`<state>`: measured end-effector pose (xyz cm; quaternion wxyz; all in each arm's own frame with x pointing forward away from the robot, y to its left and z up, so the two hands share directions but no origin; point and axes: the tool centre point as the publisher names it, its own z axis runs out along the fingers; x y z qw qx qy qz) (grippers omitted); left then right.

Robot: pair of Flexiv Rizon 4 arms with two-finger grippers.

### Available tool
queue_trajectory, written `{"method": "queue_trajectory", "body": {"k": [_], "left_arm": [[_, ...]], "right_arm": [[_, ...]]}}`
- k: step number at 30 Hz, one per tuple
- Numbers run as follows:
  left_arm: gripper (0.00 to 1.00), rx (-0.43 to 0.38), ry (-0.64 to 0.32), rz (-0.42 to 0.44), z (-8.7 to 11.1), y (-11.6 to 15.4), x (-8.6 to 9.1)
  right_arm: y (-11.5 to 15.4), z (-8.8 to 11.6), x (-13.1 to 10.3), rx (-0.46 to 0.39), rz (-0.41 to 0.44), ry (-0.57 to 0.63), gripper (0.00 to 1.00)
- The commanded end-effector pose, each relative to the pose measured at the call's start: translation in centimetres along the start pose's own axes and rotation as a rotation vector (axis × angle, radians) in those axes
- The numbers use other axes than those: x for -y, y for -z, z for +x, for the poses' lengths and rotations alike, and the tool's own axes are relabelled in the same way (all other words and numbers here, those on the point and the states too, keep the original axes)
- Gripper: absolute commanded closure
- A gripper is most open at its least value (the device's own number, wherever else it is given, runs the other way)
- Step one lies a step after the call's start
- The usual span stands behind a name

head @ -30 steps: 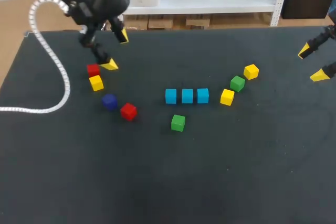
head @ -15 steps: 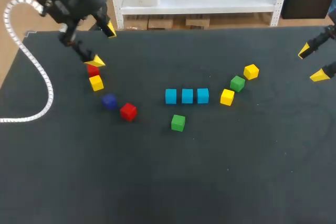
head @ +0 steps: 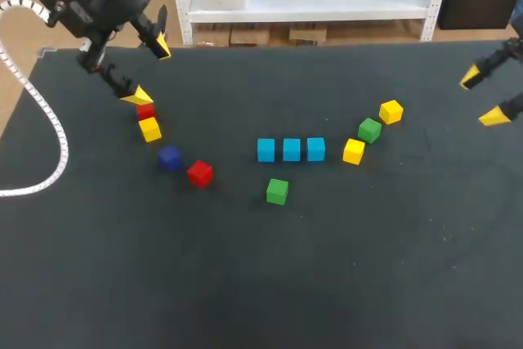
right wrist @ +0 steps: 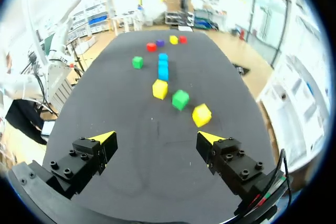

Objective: Place the blue cubes, place green cubes on the blue cubes, place the yellow cubes on the green cubes, then place the red cubes on the yellow cubes, and place purple cube on the red cubes.

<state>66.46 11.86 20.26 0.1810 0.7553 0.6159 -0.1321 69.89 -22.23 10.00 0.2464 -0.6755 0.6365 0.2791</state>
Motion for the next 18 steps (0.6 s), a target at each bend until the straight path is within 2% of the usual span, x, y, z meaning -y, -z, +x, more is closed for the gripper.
{"method": "queue_trajectory", "body": {"k": [1,8,18], "left_arm": [[0.00,0.002,-0.002,-0.001,0.1,0.0,0.0],[0.00,0.002,-0.002,-0.001,0.1,0.0,0.0],[0.00,0.002,-0.002,-0.001,0.1,0.0,0.0]], "right_arm": [[-2.2,-2.3,1.7,-0.018,-0.041,0.093,0.00],[-4.5,-6.3,3.5,-0.108,-0.160,0.289,0.00],[-5.9,-8.6,5.7,-0.184,-0.326,0.471,0.00]]}}
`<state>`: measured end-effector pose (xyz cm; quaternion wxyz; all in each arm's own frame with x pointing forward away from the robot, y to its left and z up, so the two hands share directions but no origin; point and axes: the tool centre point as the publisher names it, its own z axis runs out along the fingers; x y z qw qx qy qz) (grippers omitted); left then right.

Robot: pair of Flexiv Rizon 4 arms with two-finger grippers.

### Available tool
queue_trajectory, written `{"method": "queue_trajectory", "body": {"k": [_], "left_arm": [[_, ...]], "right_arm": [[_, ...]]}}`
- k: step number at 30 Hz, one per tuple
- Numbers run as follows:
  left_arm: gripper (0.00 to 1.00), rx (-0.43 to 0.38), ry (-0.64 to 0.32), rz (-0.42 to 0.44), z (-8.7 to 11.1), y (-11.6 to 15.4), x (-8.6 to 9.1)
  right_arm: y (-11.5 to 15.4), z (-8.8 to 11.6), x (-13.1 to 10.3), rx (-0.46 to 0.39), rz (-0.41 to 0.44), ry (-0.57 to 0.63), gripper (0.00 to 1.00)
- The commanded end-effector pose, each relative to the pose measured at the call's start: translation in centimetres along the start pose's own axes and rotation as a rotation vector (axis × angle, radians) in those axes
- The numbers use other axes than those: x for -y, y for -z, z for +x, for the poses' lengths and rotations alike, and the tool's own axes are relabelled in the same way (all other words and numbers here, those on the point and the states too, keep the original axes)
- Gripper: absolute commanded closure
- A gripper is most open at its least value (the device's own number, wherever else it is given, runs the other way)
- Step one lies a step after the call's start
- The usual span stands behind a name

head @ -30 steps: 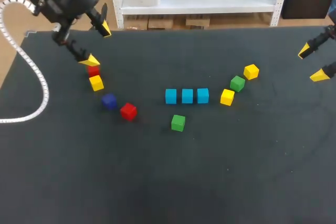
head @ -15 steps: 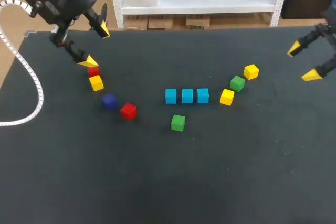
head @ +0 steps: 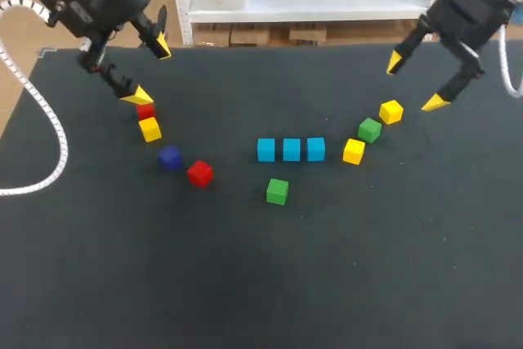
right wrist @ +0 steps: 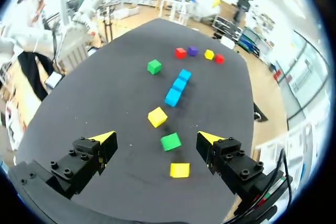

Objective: Place the blue cubes, place green cubes on the blue cubes, place the yellow cubes on the green cubes, then place the red cubes on the yellow cubes, and place purple cube on the red cubes.

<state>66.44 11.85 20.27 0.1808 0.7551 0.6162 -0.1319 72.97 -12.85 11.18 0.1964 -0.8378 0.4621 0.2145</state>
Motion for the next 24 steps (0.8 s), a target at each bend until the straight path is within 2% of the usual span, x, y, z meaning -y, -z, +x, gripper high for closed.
{"method": "queue_trajectory", "body": {"k": [1,6,10,19,24], "left_arm": [[0.00,0.003,-0.003,-0.001,0.1,0.0,0.0],[0.00,0.003,-0.003,-0.001,0.1,0.0,0.0],[0.00,0.003,-0.003,-0.001,0.1,0.0,0.0],[0.00,0.003,-0.003,-0.001,0.1,0.0,0.0],[0.00,0.003,-0.003,-0.001,0.1,0.0,0.0]], "right_arm": [[-0.1,-0.3,2.4,-0.003,-0.186,0.056,0.00],[-0.9,-0.3,2.7,-0.020,-0.226,0.108,0.00],[-2.0,0.1,2.8,-0.050,-0.222,0.128,0.00],[-5.3,1.7,2.0,-0.028,-0.201,0.143,0.00],[-6.5,2.7,1.8,-0.054,-0.188,0.186,0.00]]}}
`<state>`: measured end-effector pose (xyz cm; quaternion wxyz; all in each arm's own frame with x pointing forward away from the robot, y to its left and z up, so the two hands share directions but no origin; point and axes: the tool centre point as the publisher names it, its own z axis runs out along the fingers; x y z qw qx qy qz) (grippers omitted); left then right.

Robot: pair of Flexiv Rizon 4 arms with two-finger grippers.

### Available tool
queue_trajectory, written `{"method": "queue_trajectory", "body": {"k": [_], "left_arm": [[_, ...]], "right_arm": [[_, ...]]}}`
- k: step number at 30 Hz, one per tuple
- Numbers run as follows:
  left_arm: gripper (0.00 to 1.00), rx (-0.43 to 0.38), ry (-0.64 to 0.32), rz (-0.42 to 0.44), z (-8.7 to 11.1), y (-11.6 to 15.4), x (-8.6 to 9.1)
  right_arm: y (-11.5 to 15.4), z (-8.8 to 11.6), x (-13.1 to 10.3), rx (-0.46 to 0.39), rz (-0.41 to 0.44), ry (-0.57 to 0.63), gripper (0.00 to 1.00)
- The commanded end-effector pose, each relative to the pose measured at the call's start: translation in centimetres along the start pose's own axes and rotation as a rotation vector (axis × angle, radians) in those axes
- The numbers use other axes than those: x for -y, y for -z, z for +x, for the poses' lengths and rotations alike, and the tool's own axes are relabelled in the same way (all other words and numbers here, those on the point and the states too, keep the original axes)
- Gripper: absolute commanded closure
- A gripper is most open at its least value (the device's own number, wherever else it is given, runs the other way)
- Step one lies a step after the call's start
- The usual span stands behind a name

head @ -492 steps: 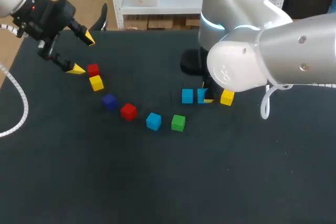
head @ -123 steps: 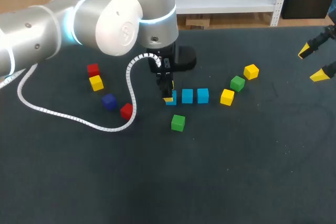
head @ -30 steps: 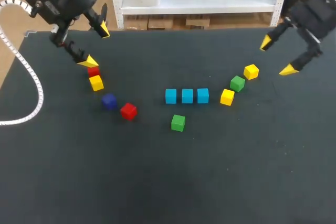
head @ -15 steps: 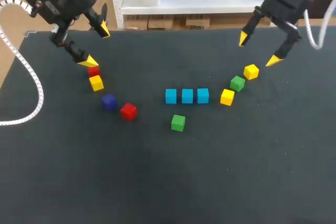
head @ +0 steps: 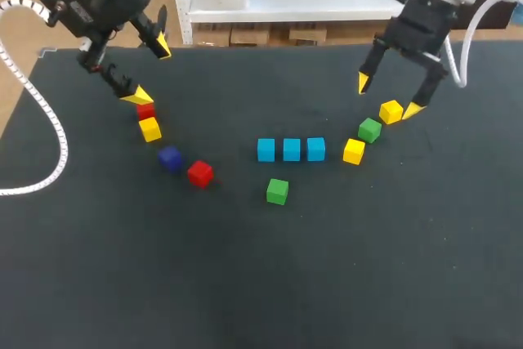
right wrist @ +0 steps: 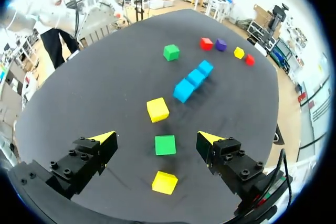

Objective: Place the blue cubes, place green cubes on the blue cubes, place the yellow cubes on the green cubes, then place the red cubes on the yellow cubes, and place purple cube on the red cubes.

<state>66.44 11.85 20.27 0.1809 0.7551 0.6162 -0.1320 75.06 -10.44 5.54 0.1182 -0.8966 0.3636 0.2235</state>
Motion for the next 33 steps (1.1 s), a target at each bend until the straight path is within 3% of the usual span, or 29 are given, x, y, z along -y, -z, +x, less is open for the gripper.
{"method": "queue_trajectory", "body": {"k": [1,10,33], "left_arm": [[0.00,0.002,-0.003,-0.001,0.1,0.0,0.0],[0.00,0.002,-0.003,-0.001,0.1,0.0,0.0],[0.00,0.002,-0.003,-0.001,0.1,0.0,0.0]], "right_arm": [[-1.2,0.4,-0.3,-0.011,0.019,-0.001,0.00],[-3.6,1.6,-0.6,-0.052,0.082,-0.044,0.00],[-5.3,3.2,0.5,-0.036,0.039,0.081,0.00]]}}
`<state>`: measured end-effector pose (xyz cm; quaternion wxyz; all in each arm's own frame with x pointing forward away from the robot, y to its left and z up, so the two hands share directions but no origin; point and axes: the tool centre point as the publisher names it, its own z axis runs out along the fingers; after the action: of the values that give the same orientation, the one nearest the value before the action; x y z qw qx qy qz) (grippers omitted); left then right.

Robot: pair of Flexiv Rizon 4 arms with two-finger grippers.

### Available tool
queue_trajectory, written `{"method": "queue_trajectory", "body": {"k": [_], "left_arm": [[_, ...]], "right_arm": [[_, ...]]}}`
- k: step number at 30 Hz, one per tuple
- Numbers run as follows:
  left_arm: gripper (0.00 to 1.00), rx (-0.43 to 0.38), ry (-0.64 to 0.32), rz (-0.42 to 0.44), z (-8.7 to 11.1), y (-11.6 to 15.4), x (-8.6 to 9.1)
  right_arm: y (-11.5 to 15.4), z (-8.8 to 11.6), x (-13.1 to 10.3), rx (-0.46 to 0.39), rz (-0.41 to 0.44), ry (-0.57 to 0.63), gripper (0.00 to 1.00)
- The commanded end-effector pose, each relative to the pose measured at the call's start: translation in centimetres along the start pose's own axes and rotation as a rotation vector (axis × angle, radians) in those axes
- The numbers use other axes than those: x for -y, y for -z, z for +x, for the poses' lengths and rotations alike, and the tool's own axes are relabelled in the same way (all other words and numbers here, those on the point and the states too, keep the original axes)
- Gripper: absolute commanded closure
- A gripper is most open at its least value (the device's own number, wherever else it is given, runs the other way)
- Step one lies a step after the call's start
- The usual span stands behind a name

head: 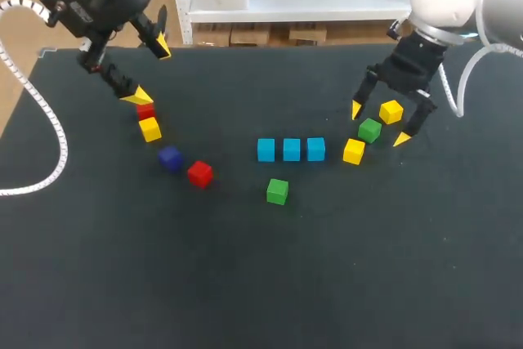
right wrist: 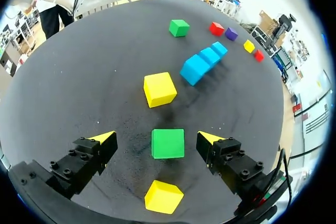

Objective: Place the blue cubes, place green cubes on the blue cubes, place the yellow cubes on the green cubes, then place the red cubes on the yellow cubes, and place purple cube on the red cubes.

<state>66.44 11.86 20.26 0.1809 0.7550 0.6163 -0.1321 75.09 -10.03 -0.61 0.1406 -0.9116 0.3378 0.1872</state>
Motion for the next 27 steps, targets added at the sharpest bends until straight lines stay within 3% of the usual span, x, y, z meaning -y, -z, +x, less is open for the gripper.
{"method": "queue_trajectory", "body": {"k": [1,10,13,14,15,25,27], "left_arm": [[0.00,0.002,-0.003,-0.001,0.11,0.02,0.03],[0.00,0.002,-0.003,-0.001,0.11,0.02,0.03],[0.00,0.002,-0.003,-0.001,0.11,0.02,0.03],[0.00,0.002,-0.003,-0.001,0.11,0.02,0.03],[0.00,0.002,-0.003,-0.001,0.11,0.02,0.03],[0.00,0.002,-0.003,-0.001,0.11,0.02,0.03],[0.00,0.002,-0.003,-0.001,0.11,0.02,0.03]], "right_arm": [[0.29,0.48,0.53,0.013,-0.013,0.006,0.00],[0.64,0.76,0.60,0.013,-0.033,0.015,0.03],[0.61,0.65,0.71,0.015,-0.036,0.018,0.28],[0.58,0.62,0.74,0.016,-0.038,0.019,0.44],[0.56,0.60,0.77,0.016,-0.040,0.021,0.51],[0.22,0.51,1.11,0.016,-0.059,0.031,0.51],[0.20,0.46,1.16,0.016,-0.061,0.030,0.58]]}}
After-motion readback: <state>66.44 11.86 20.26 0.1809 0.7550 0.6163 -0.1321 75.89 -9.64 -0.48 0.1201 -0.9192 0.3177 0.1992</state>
